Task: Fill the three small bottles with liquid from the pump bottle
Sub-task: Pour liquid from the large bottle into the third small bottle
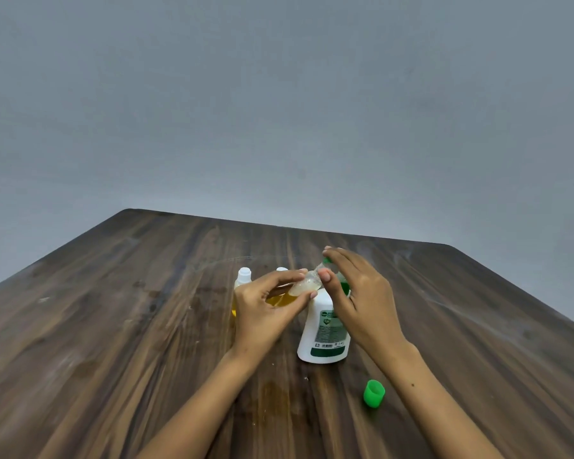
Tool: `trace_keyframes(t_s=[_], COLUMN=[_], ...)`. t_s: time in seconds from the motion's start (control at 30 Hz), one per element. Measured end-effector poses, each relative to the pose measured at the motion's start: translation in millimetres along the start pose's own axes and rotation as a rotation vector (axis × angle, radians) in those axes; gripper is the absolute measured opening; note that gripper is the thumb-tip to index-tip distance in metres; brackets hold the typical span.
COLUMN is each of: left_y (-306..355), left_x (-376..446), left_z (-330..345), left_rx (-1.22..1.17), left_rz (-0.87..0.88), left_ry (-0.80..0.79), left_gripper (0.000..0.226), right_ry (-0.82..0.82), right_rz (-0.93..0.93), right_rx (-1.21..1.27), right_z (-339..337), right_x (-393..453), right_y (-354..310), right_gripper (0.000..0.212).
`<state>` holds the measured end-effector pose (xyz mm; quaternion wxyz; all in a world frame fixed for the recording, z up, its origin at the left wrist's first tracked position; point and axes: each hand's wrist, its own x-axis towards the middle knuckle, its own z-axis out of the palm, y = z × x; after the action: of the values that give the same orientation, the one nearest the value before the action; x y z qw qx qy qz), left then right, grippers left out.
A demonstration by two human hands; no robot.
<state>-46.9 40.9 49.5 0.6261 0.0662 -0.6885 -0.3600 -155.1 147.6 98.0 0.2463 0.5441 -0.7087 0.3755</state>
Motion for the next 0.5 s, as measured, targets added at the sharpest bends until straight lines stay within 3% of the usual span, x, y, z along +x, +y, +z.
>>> trace_keyframes(t_s=[0.17,0.5], left_y=[-2.4,-1.1], left_x=[-0.4,-1.2], left_z=[0.7,0.5], left_rx=[0.023,0.035], left_rz=[0.026,0.030], left_ry=[-0.009,-0.005], left_gripper=[0.029,0.030], right_ry=[0.106,0.108], right_rz=[0.052,0.032], right_rx=[0.022,-0.013], right_z=[11.2,6.7], right_x=[-8.8,-4.2], right_y=[-1.9,-5.3], right_gripper=[0.075,0.075])
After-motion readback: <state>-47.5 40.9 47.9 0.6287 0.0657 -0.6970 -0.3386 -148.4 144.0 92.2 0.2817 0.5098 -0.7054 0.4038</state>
